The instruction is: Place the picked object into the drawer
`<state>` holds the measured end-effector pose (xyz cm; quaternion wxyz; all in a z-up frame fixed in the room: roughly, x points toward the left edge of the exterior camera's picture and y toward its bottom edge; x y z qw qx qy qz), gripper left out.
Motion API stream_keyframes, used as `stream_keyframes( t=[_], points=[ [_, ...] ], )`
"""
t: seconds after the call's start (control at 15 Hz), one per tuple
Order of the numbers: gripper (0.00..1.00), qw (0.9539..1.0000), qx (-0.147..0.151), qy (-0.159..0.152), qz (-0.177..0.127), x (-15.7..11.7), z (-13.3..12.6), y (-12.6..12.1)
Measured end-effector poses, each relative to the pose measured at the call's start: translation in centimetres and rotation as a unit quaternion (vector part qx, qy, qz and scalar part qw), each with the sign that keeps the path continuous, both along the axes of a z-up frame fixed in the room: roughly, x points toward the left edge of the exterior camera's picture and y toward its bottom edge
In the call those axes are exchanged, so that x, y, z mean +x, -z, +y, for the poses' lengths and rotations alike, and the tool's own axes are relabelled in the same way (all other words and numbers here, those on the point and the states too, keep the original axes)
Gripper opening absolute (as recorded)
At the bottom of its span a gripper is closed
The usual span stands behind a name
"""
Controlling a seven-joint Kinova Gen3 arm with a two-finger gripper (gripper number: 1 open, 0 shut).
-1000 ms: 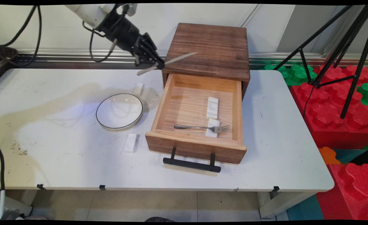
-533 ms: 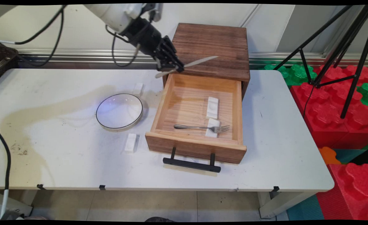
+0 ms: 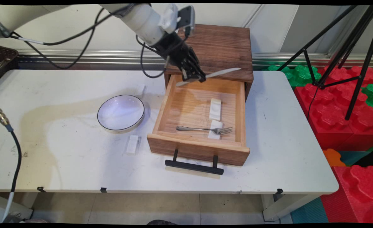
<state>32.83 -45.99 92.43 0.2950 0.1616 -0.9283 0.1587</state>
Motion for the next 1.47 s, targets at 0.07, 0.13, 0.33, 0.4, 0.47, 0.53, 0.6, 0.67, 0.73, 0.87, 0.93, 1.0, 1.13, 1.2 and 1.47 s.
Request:
stream_keyframes(
  t=[0.07,0.13,0.33,0.4,0.47,0.53,0.6,0.67,0.73,0.87,0.93,1.0,1.13,1.2,1.47],
  points=[
    [0.00,1.0000,0.003,0.000,-0.003,-0.6,-0.3,0.6],
    [0.00,1.0000,0.006,-0.001,-0.006,-1.0,-0.6,1.2],
    [0.00,0.9998,0.011,-0.003,-0.015,-1.7,-1.1,2.6],
    [0.00,0.9997,0.015,-0.002,-0.020,-1.9,-1.3,3.3],
    [0.00,0.9996,0.018,-0.002,-0.023,-2.0,-1.3,3.9],
    [0.00,0.9994,0.021,-0.001,-0.028,-2.1,-1.4,4.5],
    [0.00,0.9992,0.024,-0.001,-0.032,-2.3,-1.5,5.1],
    [0.00,0.9991,0.025,0.000,-0.034,-2.4,-1.6,5.6],
    [0.00,0.9990,0.027,0.001,-0.037,-2.5,-1.6,6.1],
    [0.00,0.9988,0.028,0.002,-0.040,-2.9,-1.8,6.9],
    [0.00,0.9987,0.029,0.003,-0.041,-3.0,-1.9,7.3],
    [0.00,0.9986,0.030,0.004,-0.044,-3.2,-2.1,7.6],
    [0.00,0.9984,0.032,0.004,-0.047,-3.3,-2.2,8.3],
    [0.00,0.9982,0.034,0.005,-0.049,-3.4,-2.3,8.6],
    [0.00,0.9977,0.040,0.008,-0.054,-3.6,-2.4,9.7]
  ],
)
